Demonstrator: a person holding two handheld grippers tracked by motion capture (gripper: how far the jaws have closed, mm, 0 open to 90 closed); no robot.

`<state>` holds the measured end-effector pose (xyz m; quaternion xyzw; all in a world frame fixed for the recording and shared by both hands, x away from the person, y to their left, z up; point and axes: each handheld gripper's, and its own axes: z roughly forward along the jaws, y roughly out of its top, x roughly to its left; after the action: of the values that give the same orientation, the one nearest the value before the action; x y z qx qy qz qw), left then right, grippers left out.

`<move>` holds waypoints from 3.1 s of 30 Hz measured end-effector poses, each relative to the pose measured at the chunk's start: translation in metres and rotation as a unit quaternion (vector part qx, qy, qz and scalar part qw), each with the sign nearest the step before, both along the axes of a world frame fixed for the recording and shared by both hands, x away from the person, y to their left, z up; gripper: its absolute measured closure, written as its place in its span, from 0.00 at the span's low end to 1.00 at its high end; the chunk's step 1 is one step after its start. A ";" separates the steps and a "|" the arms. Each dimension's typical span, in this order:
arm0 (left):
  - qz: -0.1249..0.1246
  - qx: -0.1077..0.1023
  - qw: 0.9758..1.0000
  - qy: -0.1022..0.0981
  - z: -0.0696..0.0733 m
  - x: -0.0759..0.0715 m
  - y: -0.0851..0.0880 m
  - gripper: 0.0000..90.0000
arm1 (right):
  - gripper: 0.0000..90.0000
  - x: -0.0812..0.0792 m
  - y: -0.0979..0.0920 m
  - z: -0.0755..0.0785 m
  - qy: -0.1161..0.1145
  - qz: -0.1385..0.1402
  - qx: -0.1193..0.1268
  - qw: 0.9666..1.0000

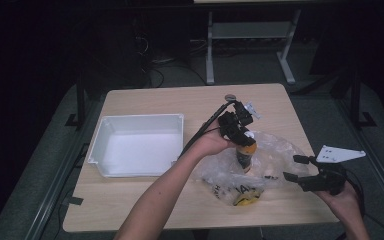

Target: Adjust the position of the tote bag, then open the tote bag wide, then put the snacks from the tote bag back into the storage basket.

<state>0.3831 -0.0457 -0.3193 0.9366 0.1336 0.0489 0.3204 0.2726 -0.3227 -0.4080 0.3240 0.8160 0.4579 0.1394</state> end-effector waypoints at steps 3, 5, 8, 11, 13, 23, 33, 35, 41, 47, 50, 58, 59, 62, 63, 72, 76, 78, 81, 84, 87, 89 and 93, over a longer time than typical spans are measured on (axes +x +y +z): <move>0.003 -0.012 1.000 -0.005 0.003 0.001 0.000 0.66 | 0.27 0.000 -0.002 -0.001 0.001 -0.002 0.002 1.000; 0.000 -0.014 1.000 -0.005 0.007 0.001 0.001 0.66 | 0.27 0.001 -0.002 -0.001 0.002 -0.003 0.002 1.000; -0.003 -0.017 1.000 -0.008 0.015 0.000 0.001 0.66 | 0.27 0.001 -0.001 0.000 0.000 -0.004 0.003 1.000; -0.005 -0.018 1.000 -0.014 0.025 0.000 0.000 0.66 | 0.27 0.001 -0.002 0.000 -0.002 -0.005 0.004 1.000; -0.003 -0.020 1.000 -0.018 0.032 0.001 -0.001 0.66 | 0.27 0.001 -0.004 0.000 -0.004 -0.007 0.008 1.000; 0.013 -0.034 0.999 -0.030 0.064 -0.004 -0.001 0.66 | 0.27 -0.002 -0.012 0.002 -0.011 -0.022 0.021 0.999; 0.020 -0.037 0.998 -0.043 0.082 -0.009 0.018 0.66 | 0.27 -0.001 -0.008 0.001 -0.008 -0.019 0.019 1.000; 0.020 -0.040 0.998 -0.049 0.086 -0.010 0.022 0.66 | 0.27 -0.002 -0.007 0.000 -0.006 -0.018 0.014 1.000; 0.015 -0.054 0.997 -0.052 0.101 -0.016 0.037 0.66 | 0.27 -0.003 -0.006 0.000 -0.006 -0.023 0.011 1.000; 0.017 -0.050 0.997 -0.061 0.109 -0.020 0.049 0.66 | 0.27 -0.002 -0.003 0.002 -0.011 -0.021 0.009 1.000; 0.022 -0.044 0.997 -0.057 0.112 -0.021 0.058 0.66 | 0.26 -0.001 -0.002 0.002 -0.008 -0.021 0.009 1.000; 0.031 -0.044 0.996 -0.066 0.119 -0.023 0.084 0.66 | 0.26 -0.002 -0.001 0.003 -0.013 -0.025 0.008 1.000; 0.031 -0.044 0.996 -0.066 0.119 -0.023 0.084 0.66 | 0.26 -0.001 -0.001 0.004 -0.013 -0.026 0.009 1.000; 0.035 -0.038 0.997 -0.063 0.119 -0.023 0.094 0.66 | 0.26 -0.001 0.000 0.004 -0.015 -0.026 0.007 1.000; 0.036 -0.037 0.997 -0.063 0.120 -0.023 0.100 0.66 | 0.26 -0.002 0.001 0.005 -0.016 -0.026 0.006 1.000; 0.061 -0.033 0.995 -0.071 0.124 -0.023 0.129 0.66 | 0.26 -0.006 0.003 0.006 -0.018 -0.029 0.007 0.999; 0.075 -0.026 0.994 -0.071 0.121 -0.023 0.143 0.66 | 0.26 -0.006 0.005 0.006 -0.018 -0.028 0.006 0.999; 0.080 -0.024 0.994 -0.074 0.120 -0.023 0.151 0.66 | 0.26 -0.006 0.006 0.006 -0.018 -0.026 0.004 0.999; 0.092 -0.028 0.993 -0.072 0.118 -0.024 0.164 0.66 | 0.26 -0.006 0.007 0.006 -0.018 -0.025 0.002 1.000; 0.101 -0.030 0.992 -0.071 0.116 -0.024 0.176 0.66 | 0.26 -0.007 0.008 0.005 -0.019 -0.026 0.004 0.999; 0.114 -0.027 0.991 -0.073 0.112 -0.025 0.190 0.66 | 0.26 -0.005 0.010 0.005 -0.016 -0.023 0.001 1.000; 0.115 -0.023 0.990 -0.074 0.112 -0.025 0.193 0.66 | 0.26 -0.005 0.011 0.005 -0.015 -0.022 0.001 1.000; 0.121 -0.023 0.990 -0.070 0.105 -0.027 0.206 0.66 | 0.26 -0.004 0.014 0.005 -0.014 -0.022 0.000 1.000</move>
<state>0.3562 0.1600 -0.2146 0.9000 0.2244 0.1500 0.3422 0.2682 -0.3085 -0.4031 0.3351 0.8066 0.4595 0.1611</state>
